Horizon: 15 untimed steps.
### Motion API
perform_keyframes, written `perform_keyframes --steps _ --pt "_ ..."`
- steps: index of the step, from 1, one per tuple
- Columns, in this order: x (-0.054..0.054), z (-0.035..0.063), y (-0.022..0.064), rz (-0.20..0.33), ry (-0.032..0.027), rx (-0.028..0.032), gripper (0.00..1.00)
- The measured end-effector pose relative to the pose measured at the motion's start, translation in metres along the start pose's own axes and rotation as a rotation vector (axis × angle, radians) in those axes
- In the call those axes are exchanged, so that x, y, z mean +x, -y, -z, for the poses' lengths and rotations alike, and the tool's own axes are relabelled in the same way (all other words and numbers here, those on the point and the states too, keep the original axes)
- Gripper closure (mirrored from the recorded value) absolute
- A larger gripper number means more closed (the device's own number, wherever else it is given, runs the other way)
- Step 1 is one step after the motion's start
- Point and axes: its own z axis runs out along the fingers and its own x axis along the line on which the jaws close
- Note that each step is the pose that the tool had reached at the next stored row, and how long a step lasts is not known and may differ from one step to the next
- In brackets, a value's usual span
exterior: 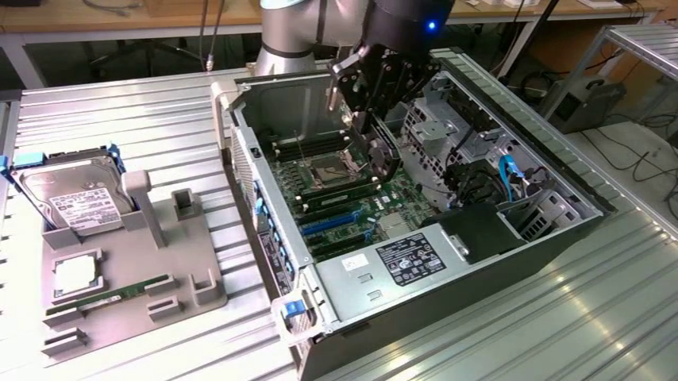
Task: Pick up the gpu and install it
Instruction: 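Pick up the gpu and move the gpu toward the slot, then insert the gpu into the slot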
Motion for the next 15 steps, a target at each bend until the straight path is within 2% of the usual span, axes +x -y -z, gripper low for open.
perform_keyframes --steps 2,5,15 --pt "-0.002 -0.003 0.0003 0.0 -0.0002 0.0002 0.74" --pt "-0.0025 -0.003 0.0003 0.0 -0.0018 0.0009 0.74" --pt "-0.0025 -0.0031 0.0003 0.0 -0.0018 0.0012 0.74"
